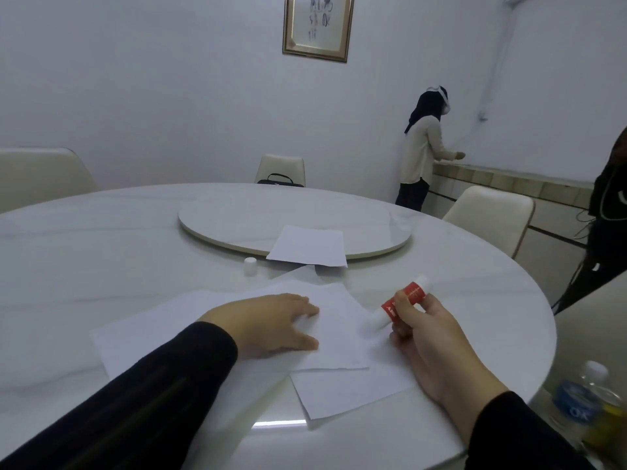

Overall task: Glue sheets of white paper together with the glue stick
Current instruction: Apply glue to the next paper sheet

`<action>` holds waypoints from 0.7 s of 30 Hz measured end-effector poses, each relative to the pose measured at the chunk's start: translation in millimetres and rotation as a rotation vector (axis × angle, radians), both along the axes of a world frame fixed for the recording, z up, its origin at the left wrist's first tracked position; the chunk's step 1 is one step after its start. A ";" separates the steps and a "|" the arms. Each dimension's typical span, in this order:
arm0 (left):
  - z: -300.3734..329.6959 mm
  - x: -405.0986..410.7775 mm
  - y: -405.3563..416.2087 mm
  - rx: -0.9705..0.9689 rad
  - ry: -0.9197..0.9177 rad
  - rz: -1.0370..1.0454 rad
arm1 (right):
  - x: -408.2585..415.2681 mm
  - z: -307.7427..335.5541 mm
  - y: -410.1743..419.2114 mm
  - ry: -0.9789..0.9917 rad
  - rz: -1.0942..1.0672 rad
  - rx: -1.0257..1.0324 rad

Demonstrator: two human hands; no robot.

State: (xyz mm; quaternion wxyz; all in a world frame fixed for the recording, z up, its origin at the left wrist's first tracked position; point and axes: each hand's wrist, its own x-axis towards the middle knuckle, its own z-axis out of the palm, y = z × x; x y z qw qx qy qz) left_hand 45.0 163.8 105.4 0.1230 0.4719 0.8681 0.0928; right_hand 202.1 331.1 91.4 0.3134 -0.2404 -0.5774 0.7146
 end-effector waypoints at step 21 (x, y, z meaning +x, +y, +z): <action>-22.5 3.6 19.2 0.032 0.069 -0.099 | -77.8 21.2 -3.8 -0.399 -0.062 0.883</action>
